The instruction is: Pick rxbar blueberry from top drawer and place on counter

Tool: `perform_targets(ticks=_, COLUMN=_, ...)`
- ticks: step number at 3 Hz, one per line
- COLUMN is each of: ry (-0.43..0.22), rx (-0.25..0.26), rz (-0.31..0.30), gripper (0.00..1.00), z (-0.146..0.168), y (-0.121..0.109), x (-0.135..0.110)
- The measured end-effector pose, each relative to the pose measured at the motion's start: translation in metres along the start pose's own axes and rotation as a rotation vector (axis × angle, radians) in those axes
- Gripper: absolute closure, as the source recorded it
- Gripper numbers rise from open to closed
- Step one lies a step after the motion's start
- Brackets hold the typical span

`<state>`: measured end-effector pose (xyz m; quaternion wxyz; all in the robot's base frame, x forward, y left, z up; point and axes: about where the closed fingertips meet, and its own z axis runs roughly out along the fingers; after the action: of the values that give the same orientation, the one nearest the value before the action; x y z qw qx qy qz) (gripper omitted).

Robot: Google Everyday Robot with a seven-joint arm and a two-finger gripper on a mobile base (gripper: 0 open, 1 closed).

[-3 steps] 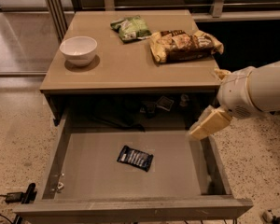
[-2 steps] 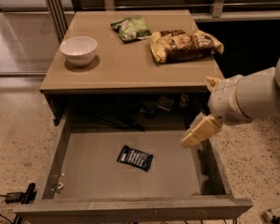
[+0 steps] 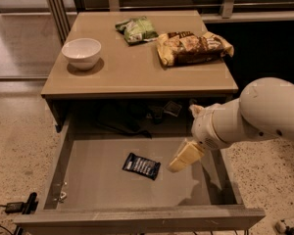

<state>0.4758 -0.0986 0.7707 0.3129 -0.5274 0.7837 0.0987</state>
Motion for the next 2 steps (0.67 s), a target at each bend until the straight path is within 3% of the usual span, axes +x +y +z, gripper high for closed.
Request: perform_targets(ticks=2, ry=0.014, rx=-0.043, rz=0.016, gripper=0.0, z=0.053, y=0.035, x=0.005)
